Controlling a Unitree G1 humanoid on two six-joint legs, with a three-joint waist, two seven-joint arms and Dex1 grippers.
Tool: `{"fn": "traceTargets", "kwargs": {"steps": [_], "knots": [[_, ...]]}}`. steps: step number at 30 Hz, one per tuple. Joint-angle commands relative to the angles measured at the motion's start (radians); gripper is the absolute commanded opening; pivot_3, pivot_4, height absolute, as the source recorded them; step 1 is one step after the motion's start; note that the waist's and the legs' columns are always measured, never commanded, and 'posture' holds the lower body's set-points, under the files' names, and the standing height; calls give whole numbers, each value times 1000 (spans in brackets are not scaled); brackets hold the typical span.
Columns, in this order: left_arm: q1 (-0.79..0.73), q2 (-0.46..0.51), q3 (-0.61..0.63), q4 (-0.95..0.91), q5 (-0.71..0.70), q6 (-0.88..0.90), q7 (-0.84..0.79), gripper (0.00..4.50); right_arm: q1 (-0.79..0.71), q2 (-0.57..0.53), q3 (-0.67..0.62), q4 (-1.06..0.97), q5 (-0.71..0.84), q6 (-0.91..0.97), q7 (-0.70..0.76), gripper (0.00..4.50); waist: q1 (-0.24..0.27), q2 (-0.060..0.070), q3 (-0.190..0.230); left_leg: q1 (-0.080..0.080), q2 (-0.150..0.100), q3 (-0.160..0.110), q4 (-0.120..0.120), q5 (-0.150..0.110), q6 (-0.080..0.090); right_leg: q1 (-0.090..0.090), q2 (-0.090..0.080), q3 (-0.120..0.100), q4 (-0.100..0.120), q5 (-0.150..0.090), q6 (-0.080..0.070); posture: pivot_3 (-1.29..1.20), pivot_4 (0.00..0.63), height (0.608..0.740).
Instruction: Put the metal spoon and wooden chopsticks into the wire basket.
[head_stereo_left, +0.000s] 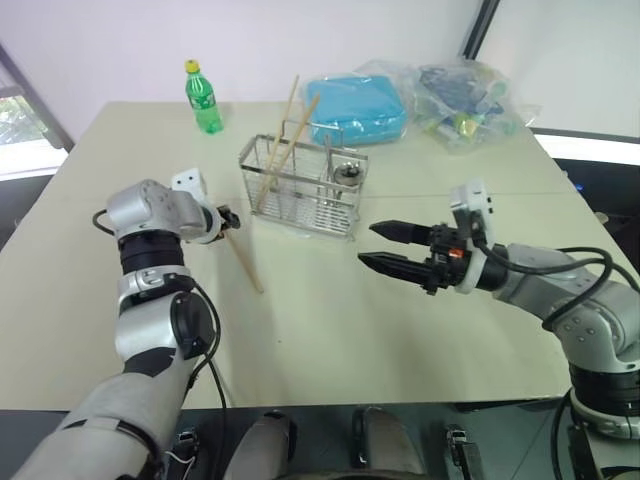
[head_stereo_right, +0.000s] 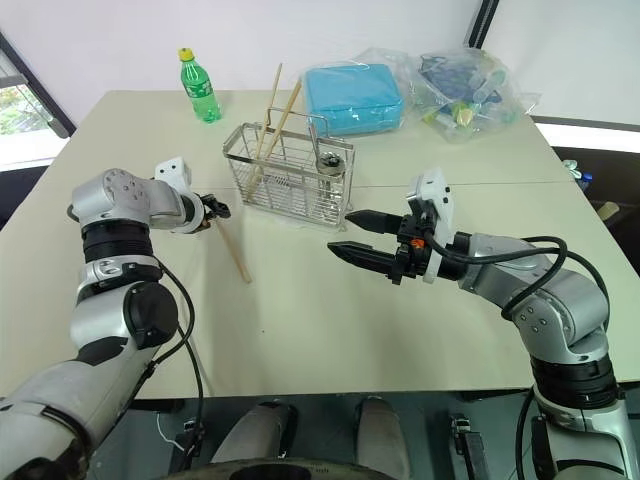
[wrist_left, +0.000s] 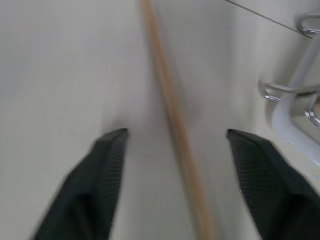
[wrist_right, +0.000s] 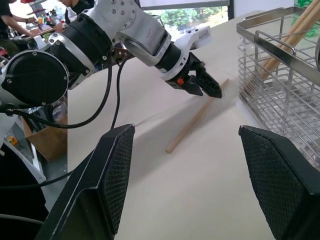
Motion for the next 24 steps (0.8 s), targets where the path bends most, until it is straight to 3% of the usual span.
{"fn": "traceTargets", "kwargs": {"steps": [1,3,13,16,20,24], "knots": [[-12,3,13,3,-5,-18,19,1003,5,-2,-31,-31,6,-24,7,3441,0,0,0,0,0,0,0,0,0,0,0,0,0,0,0,0,150,725],[-13,3,26,-3,-6,-26,34,46,7,-8,-28,-25,2,-27,16,3441,-2,0,0,0,0,0,0,0,0,0,0,0,0,0,0,0,150,725],[56,64,32,-167,10,-82,54,46,-46,-33,-28,15,-11,-18,55,3441,-5,0,0,0,1,1,-1,0,0,-1,0,0,0,0,0,0,150,725],[61,108,43,-202,4,-233,41,46,-45,-33,-27,15,-12,-17,56,3441,-3,0,0,-1,1,0,-1,0,0,-2,0,0,0,0,0,0,150,725],[19,184,43,-217,-10,-573,-10,46,-42,-31,-30,9,-3,-8,52,3441,0,-1,0,-1,0,0,-1,0,-1,-1,-1,0,0,0,0,0,150,725],[-99,189,73,-236,-129,-868,-154,46,-53,-26,-29,16,0,0,48,3441,14,-2,0,-2,0,0,0,0,0,-1,-2,-1,-1,0,0,0,150,725]]}}
